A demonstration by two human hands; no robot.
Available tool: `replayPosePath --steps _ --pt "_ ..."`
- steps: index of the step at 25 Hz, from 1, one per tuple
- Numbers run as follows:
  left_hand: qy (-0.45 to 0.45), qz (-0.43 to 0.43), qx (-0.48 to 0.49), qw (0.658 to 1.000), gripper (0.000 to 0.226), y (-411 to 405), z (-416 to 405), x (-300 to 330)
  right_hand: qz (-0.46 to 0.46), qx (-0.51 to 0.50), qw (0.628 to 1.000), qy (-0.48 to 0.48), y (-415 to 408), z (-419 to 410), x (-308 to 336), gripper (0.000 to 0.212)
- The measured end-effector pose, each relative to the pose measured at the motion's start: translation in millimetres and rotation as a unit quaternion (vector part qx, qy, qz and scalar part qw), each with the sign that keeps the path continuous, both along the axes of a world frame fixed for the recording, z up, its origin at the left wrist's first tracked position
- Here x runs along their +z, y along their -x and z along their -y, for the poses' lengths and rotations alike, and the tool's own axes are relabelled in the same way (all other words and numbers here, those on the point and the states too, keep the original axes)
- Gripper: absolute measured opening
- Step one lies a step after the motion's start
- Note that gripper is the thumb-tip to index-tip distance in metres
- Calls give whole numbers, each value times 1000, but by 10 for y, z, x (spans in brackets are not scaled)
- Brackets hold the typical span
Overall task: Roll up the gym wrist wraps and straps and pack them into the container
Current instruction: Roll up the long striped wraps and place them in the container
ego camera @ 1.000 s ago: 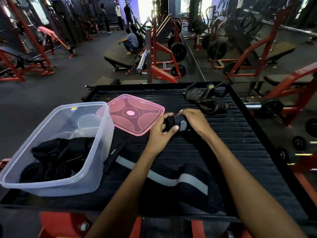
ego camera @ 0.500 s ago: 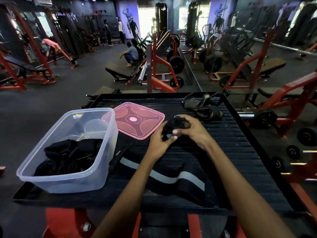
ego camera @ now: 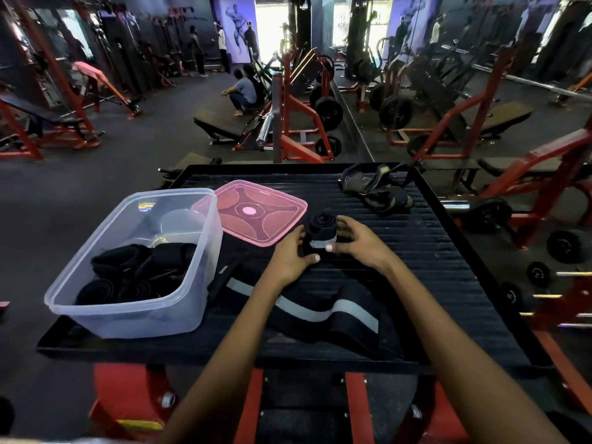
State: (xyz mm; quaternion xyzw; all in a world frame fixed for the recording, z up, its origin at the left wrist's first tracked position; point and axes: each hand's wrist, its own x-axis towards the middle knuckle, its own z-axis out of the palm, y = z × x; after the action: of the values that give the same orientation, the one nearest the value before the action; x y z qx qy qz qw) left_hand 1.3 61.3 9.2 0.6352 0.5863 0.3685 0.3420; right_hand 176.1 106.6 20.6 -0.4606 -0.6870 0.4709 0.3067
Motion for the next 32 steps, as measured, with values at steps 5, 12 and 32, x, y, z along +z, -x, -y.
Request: replayPosePath --steps 5,12,32 --pt "-52 -36 73 995 48 156 439 56 144 -152 977 -34 3 344 231 32" --pt "-128 -147 204 959 38 299 1003 -18 322 59 945 -17 529 848 280 36" --pt "-102 -89 293 947 34 436 928 356 525 79 847 14 466 1129 942 67"
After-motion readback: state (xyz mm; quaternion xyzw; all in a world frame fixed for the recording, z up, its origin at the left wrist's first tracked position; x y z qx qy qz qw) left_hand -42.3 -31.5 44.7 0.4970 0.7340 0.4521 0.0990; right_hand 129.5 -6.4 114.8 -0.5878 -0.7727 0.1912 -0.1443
